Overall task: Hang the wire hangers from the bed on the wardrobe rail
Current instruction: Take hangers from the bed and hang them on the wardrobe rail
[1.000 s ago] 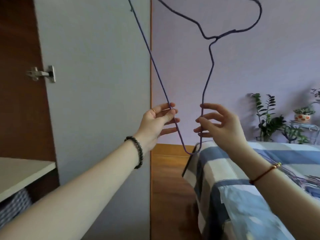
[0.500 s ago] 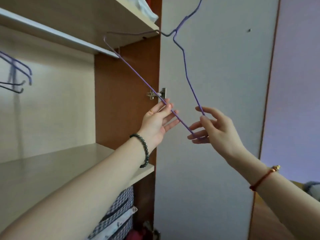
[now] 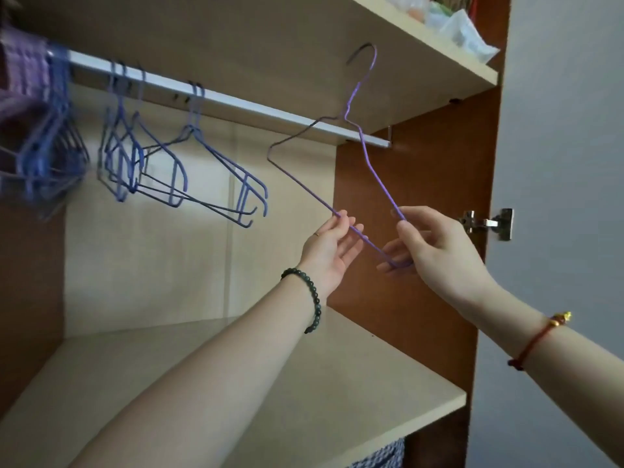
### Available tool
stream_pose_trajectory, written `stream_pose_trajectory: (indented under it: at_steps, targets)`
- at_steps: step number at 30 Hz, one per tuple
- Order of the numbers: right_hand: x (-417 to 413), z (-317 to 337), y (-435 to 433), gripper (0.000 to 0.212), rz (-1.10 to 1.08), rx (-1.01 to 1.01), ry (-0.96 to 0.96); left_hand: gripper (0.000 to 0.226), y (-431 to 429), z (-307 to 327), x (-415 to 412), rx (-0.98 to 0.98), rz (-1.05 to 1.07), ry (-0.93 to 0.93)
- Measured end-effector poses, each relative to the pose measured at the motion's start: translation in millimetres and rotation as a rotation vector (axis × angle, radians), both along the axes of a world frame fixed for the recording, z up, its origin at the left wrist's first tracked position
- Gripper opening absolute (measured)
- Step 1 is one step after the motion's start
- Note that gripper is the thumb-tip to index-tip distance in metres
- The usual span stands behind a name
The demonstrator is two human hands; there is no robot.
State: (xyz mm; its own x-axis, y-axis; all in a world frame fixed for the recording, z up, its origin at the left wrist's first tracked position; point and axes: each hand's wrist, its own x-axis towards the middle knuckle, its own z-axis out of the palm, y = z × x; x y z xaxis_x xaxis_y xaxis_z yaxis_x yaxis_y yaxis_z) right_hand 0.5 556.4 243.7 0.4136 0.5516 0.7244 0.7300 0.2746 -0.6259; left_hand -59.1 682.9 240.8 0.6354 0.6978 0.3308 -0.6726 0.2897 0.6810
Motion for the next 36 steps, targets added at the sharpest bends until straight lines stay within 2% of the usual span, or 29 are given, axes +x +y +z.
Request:
stream_pose_trajectory:
  at_steps: [4, 7, 17, 20, 27, 36]
  targets:
    - [-10.7, 17.9, 45.3, 0.021, 0.06, 0.013, -0.001, 0.029, 38.9, 11.6, -14.8, -0.03, 0.073, -0.039]
    - [-17.1, 33.4, 76.3, 0.023, 0.054, 0.004, -0.042, 0.011, 61.8, 21.3, -25.5, -0.054, 0.115, -0.071]
    - [-55.5, 68.7, 148.7, 0.028, 0.012, 0.014, -0.185, 0.032, 107.8, 37.1, -36.3, -0.209, 0.21, -0.167]
    - [-62.7, 68.3, 166.6, 0.027, 0.052, -0.037, -0.193, 0.031, 113.7, 31.7, -46.3, -0.294, 0.213, -0.217]
    - [-76.6, 49.0, 192.8, 0.031, 0.162, -0.137, -0.188, 0.027, 133.3, 14.0, -76.2, -0.321, 0.373, -0.224]
    - [-135.2, 40.5, 211.2, 0.033, 0.339, -0.121, -0.301, 0.023, 145.8, 7.9, -139.8, -0.371, 0.504, -0.377]
